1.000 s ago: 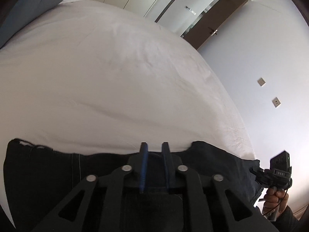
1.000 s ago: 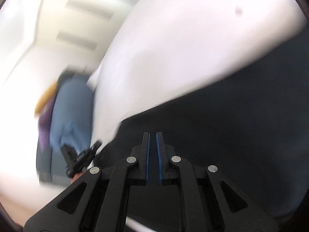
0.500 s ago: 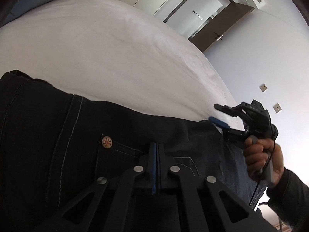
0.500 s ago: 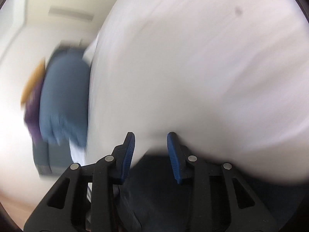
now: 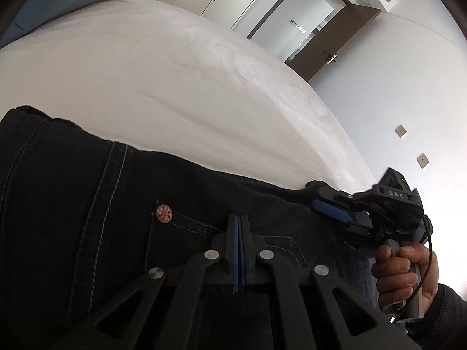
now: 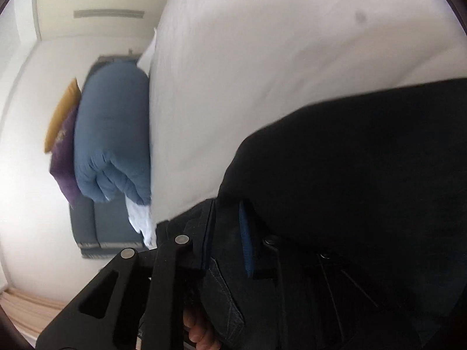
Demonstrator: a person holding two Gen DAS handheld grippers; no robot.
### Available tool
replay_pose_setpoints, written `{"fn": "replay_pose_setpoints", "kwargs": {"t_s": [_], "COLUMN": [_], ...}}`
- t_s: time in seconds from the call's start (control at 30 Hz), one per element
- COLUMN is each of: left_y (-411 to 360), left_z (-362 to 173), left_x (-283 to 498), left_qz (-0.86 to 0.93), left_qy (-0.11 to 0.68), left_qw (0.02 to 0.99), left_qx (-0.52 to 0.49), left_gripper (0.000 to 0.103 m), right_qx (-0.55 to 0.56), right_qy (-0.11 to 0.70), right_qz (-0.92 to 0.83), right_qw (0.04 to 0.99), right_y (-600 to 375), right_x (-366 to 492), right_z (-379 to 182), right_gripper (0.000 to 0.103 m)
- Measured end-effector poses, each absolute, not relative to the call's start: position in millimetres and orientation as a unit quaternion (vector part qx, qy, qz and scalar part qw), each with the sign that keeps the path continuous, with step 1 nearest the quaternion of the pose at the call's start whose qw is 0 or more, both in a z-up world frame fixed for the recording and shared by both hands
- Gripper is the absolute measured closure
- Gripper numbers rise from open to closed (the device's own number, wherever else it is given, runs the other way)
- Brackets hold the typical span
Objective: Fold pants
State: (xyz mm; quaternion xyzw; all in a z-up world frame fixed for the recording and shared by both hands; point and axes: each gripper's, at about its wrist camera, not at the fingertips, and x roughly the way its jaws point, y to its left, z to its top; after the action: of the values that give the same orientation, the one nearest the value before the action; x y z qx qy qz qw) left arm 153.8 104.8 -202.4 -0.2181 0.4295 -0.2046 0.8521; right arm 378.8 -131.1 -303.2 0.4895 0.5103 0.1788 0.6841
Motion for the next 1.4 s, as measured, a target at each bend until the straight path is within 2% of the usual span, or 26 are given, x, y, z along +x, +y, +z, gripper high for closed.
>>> {"fn": "replay_pose_setpoints", "kwargs": {"t_s": [0.17, 0.2, 0.23, 0.27, 0.33, 0.4, 0.47, 0.5, 0.57, 0.6, 0.67, 0.7, 0.73, 0.8, 0.9, 0.97, 1.1, 1.17, 1.23, 1.3, 1.33, 1.4], "left_y": [104.6, 105.5, 104.3, 103.5, 95.7, 89.9, 81.1, 78.0, 74.3, 71.9, 63.5, 57.2, 48.4, 23.5, -34.0, -74.6, -145.7, -170.7, -185.5, -185.2, -183.7, -180.0], "left_z": [-201.1, -199.5, -199.2, -198.2, -190.7, -185.3, -179.0, -177.6, -171.8, -169.2, -160.0, -153.3, -145.8, -135.2, -120.5, -115.5, -117.5, -132.5, -152.7, -160.8, -161.6, -162.9], "left_x": [150.8, 150.8, 150.9, 151.7, 155.1, 156.7, 159.3, 158.8, 155.3, 153.8, 148.0, 144.0, 139.4, 129.8, 116.3, 109.9, 106.7, 108.7, 107.0, 98.2, 93.2, 85.1], "left_qz": [-0.200, -0.199, -0.196, -0.194, -0.187, -0.180, -0.172, -0.167, -0.161, -0.158, -0.153, -0.154, -0.157, -0.187, -0.246, -0.282, -0.338, -0.343, -0.341, -0.337, -0.337, -0.339], "left_qy": [0.429, 0.429, 0.430, 0.432, 0.437, 0.444, 0.452, 0.456, 0.462, 0.465, 0.465, 0.461, 0.456, 0.447, 0.439, 0.435, 0.442, 0.465, 0.501, 0.500, 0.502, 0.505], "left_qw": [0.854, 0.855, 0.855, 0.856, 0.856, 0.857, 0.858, 0.858, 0.859, 0.858, 0.861, 0.864, 0.866, 0.864, 0.857, 0.850, 0.827, 0.813, 0.794, 0.797, 0.796, 0.793], "left_qx": [-0.213, -0.213, -0.211, -0.209, -0.202, -0.189, -0.174, -0.166, -0.152, -0.148, -0.139, -0.134, -0.133, -0.139, -0.114, -0.094, -0.078, -0.068, -0.052, -0.041, -0.037, -0.035], "left_gripper": [0.099, 0.099, 0.099, 0.099, 0.099, 0.100, 0.099, 0.099, 0.097, 0.095, 0.073, 0.067, 0.064, 0.063, 0.053, 0.052, 0.052, 0.052, 0.053, 0.053, 0.053, 0.053], "right_qx": [0.535, 0.538, 0.544, 0.550, 0.562, 0.543, 0.502, 0.502, 0.565, 0.566, 0.557, 0.560, 0.566, 0.585, 0.572, 0.558, 0.557, 0.567, 0.595, 0.607, 0.631, 0.599], "right_qy": [0.416, 0.405, 0.397, 0.393, 0.396, 0.430, 0.476, 0.496, 0.467, 0.466, 0.457, 0.449, 0.443, 0.425, 0.433, 0.429, 0.340, 0.337, 0.344, 0.357, 0.341, 0.346], "right_qz": [0.024, -0.009, -0.025, -0.023, 0.051, 0.133, 0.152, 0.128, 0.110, 0.095, 0.074, 0.063, 0.053, 0.035, -0.004, -0.022, 0.042, 0.025, -0.021, -0.085, -0.073, -0.102], "right_qw": [0.735, 0.739, 0.739, 0.737, 0.724, 0.709, 0.706, 0.697, 0.671, 0.673, 0.689, 0.693, 0.694, 0.690, 0.697, 0.710, 0.756, 0.751, 0.726, 0.704, 0.693, 0.715], "right_y": [-262.1, -277.2, -283.2, -283.1, -252.4, -237.9, -183.9, -175.5, -177.7, -180.1, -196.8, -204.3, -231.1, -241.6, -246.2, -237.9, -215.3, -217.4, -216.2, -222.9, -233.2, -220.6], "right_x": [296.9, 278.9, 263.9, 250.5, 241.4, 228.6, 232.6, 227.8, 210.5, 205.4, 180.9, 164.4, 137.9, 113.0, 90.1, 91.9, 142.7, 172.0, 190.5, 182.2, 168.9, 153.1], "right_z": [-291.1, -287.5, -282.7, -277.2, -270.5, -271.9, -290.1, -308.8, -333.5, -338.6, -336.9, -335.5, -326.3, -311.3, -290.4, -266.8, -232.7, -246.1, -284.7, -314.6, -324.5, -318.7], "right_gripper": [0.089, 0.084, 0.084, 0.079, 0.078, 0.074, 0.074, 0.082, 0.102, 0.103, 0.103, 0.103, 0.103, 0.103, 0.103, 0.094, 0.094, 0.091, 0.090, 0.103, 0.103, 0.103]}}
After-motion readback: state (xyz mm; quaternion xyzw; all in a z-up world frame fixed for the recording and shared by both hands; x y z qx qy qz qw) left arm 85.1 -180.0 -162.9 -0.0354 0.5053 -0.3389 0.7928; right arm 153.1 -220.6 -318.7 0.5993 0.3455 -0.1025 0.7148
